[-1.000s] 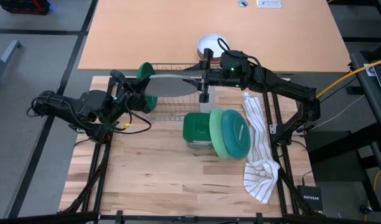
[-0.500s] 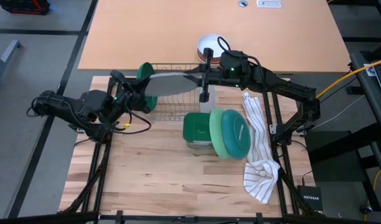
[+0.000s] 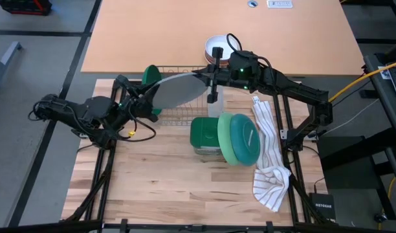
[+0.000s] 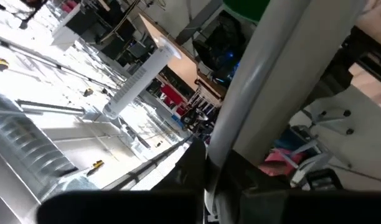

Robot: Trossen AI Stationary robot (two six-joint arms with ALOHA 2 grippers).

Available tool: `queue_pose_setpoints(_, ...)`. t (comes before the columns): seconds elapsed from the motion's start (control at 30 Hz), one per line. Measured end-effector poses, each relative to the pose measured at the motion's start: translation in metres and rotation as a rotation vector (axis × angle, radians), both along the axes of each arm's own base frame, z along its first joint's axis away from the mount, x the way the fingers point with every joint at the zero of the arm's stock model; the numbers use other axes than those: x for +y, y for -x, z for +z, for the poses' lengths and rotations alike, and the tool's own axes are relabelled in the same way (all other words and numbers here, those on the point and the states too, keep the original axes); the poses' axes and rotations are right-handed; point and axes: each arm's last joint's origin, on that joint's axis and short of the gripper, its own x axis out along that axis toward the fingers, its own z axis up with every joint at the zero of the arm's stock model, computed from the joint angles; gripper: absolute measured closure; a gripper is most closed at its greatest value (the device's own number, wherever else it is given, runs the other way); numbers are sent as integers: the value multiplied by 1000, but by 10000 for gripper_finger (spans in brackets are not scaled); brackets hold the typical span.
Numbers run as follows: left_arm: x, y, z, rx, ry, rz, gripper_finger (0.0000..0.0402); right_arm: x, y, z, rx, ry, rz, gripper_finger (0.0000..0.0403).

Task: Sort dishes
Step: Put the gray plate into the dish rack

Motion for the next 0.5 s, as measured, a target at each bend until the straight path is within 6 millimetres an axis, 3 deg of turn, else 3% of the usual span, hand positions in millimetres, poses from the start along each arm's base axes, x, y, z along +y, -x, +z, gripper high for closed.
queue_pose_setpoints(0.27, -12, 3, 0, -74, 61, -47, 285, 0, 0, 2, 33, 157, 23, 379)
queue_pose_setpoints(0.5, -27, 9, 2, -92, 75, -121, 269, -1, -1, 3, 84, 366, 48, 390)
